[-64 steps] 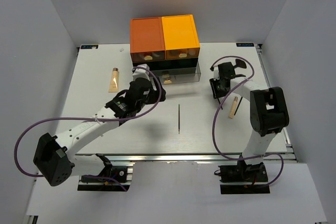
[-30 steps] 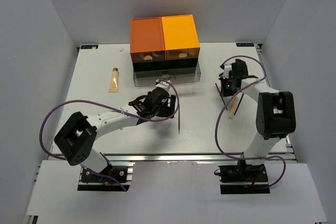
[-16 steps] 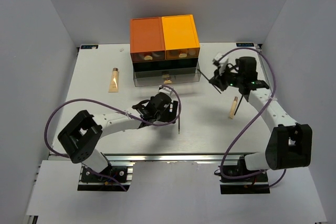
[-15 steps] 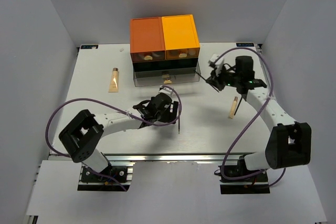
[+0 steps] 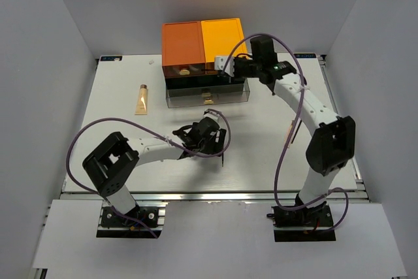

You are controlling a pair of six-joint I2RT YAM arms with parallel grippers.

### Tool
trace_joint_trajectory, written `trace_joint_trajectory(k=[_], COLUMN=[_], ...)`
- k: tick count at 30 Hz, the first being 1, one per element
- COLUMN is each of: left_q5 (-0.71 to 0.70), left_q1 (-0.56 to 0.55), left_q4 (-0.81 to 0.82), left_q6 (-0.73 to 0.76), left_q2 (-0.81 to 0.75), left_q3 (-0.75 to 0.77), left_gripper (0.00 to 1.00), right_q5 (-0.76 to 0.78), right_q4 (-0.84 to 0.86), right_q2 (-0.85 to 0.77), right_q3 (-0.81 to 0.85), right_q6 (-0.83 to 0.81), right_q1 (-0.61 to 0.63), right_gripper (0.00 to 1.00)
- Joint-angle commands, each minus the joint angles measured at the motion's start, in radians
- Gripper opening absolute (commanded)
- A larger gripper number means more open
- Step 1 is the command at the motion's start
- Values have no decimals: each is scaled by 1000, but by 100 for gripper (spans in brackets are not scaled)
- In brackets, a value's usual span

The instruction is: Organize the makeup

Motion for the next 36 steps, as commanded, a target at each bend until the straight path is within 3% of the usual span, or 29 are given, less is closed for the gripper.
trace_joint_trajectory(k=[1,10,11,13,16,21,25,36], left_q5=[-5,-16,-23,-40,-71,-37,-26,-89], left_q1=[-8,-11,-11,-11,-11,-12,-20,-54], left_q4=[9,-52,-58,-86,-134,-166,-184,-344], left_q6=[2,-21,-24,-29,-46,-55,-50,-36], left_q2=[21,156,171,186,219,272,314,421], left_q3=[47,173,179,202,234,276,315,360], left_gripper=[89,82,81,76,69,55,52,31], right_q5=[80,165,165,156,116,85,125,88], right_q4=[-120,-119,-110,-87,-24,172,349,398], right_q2=[81,123,120,97,31,-134,-274,-443], right_q3=[97,96,90,76,37,-68,-258,-441], right_q6=[-98,-42,-28,13,122,452,644,850], right_q1=[30,38,36,35,26,-10,-56,-234], right_gripper=[0,23,33,42,50,61,80,80])
